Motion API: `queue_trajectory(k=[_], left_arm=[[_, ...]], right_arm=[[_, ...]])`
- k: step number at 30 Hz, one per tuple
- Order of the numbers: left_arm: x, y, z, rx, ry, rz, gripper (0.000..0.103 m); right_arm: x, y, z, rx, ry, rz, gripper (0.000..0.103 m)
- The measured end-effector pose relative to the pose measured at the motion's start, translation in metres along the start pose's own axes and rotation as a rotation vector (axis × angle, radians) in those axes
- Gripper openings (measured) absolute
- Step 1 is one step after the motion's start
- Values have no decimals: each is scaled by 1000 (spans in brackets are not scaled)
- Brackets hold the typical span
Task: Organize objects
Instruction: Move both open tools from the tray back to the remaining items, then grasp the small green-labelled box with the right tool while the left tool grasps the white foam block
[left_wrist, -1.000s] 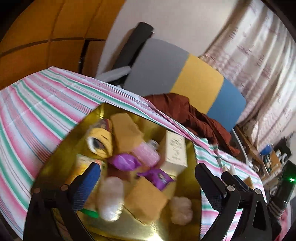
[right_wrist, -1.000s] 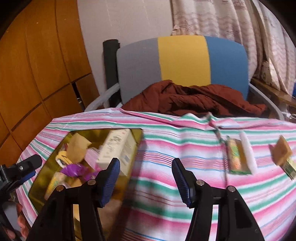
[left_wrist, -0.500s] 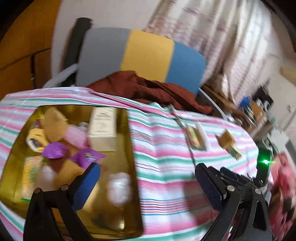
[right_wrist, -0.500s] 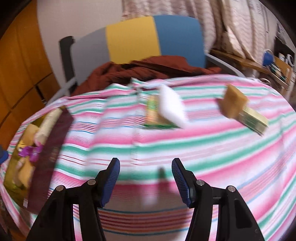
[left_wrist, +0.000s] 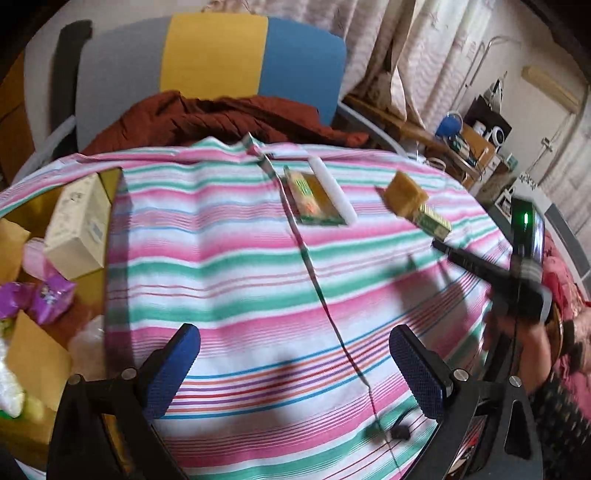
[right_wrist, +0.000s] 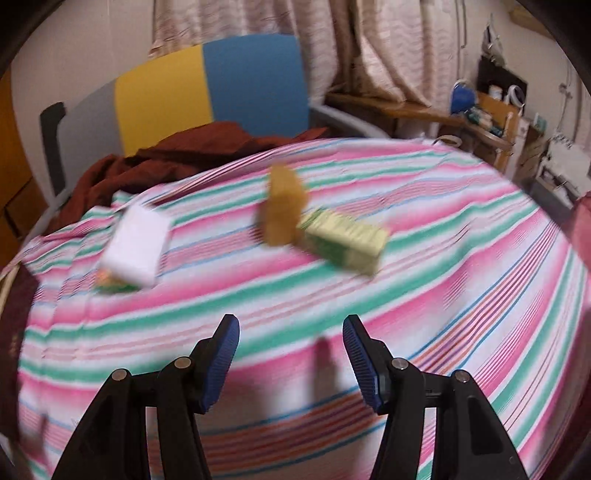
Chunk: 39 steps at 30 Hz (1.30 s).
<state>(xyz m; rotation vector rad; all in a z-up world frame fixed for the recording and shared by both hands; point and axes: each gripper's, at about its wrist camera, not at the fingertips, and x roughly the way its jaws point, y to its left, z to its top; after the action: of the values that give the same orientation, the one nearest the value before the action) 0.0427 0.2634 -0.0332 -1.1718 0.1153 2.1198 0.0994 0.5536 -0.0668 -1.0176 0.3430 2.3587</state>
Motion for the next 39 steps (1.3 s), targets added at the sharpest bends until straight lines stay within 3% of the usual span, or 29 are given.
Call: queue_trajectory(k=[4, 7, 13, 15, 18, 21, 28, 32, 39], left_arm=[[9, 0, -2, -9, 28, 5, 103], [13, 0, 1, -18, 38, 13, 103], [16, -4, 8, 10, 38, 37, 103], [18, -6, 11, 20, 39, 42, 103], [24, -11, 19, 39, 35, 50, 103], [31, -19, 28, 64, 30, 62, 103], [60, -43, 69, 128, -21, 109, 103], [93, -62, 102, 174, -15, 110, 103], [149, -65, 134, 107, 45, 157, 103]], right_arm=[[18, -13, 32, -69, -3, -22, 59], [39, -20, 53, -116, 44, 7, 59], [69, -24, 56, -210, 127, 48, 59], [68, -28, 51, -185, 102, 71, 59], [72, -35, 40, -88, 123, 121, 41], [66, -32, 30, -67, 91, 79, 30], [51, -34, 13, 77, 55, 51, 30], [49, -25, 11, 56, 35, -13, 30], [51, -25, 9, 58, 17, -49, 30]])
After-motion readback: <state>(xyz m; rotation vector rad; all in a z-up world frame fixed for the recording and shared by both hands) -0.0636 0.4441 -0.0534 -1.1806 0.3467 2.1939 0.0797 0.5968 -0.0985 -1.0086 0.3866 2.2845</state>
